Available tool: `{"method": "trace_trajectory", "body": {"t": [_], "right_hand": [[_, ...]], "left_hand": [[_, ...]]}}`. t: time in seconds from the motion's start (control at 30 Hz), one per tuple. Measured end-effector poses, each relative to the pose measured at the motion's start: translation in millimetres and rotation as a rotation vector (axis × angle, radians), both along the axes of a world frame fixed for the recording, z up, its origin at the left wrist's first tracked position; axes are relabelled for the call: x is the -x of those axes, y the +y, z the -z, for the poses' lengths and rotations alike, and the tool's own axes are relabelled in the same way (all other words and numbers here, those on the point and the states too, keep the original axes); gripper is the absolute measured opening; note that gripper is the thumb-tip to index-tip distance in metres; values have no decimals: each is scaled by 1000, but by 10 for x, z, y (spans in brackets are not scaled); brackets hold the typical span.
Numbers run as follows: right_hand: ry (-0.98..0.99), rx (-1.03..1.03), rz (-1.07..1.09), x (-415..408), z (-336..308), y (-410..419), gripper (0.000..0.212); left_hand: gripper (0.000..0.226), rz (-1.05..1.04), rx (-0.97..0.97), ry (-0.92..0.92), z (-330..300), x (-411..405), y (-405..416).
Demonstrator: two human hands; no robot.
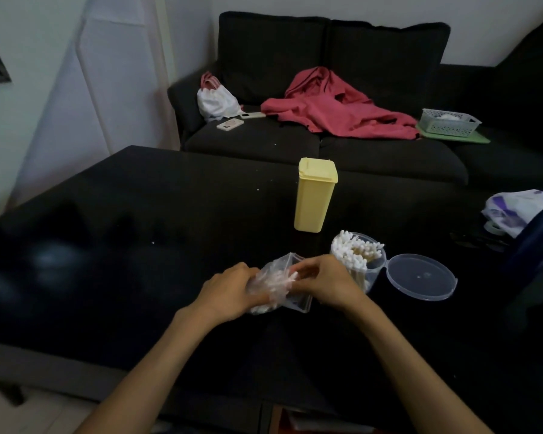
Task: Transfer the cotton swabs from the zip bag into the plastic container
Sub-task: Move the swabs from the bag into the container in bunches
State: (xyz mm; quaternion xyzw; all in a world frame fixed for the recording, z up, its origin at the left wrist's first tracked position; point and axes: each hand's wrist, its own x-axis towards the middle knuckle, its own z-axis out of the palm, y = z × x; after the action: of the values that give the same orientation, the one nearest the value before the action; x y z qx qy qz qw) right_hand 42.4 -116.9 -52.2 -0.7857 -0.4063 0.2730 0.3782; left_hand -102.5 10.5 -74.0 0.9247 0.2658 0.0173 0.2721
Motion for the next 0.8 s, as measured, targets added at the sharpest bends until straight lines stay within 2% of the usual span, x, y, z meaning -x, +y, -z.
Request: {"method": "trace_trajectory", "body": {"t": [0.1,0.3,0.37,0.5,0.7,0.8], "right_hand": [[46,-2,46,-34,-16,-41,27],[135,61,76,-37,-54,-58,25],[103,88,76,-23,-65,-56,24],[-21,110,-5,-43,-123,-83,20],[-253,88,-41,-41,-132,-84,13],[-249,93,-52,-46,-99,-85,19]], "left_hand": [[24,-5,103,-26,12,-24,21],[17,43,380,-74,83,-35,75],[17,54,449,-94,95,-22,78],[14,29,463,-133,84,-22,52],[15,-22,364,-164,53,-69,0],[12,-9,337,-157,48,-83,-15]]}}
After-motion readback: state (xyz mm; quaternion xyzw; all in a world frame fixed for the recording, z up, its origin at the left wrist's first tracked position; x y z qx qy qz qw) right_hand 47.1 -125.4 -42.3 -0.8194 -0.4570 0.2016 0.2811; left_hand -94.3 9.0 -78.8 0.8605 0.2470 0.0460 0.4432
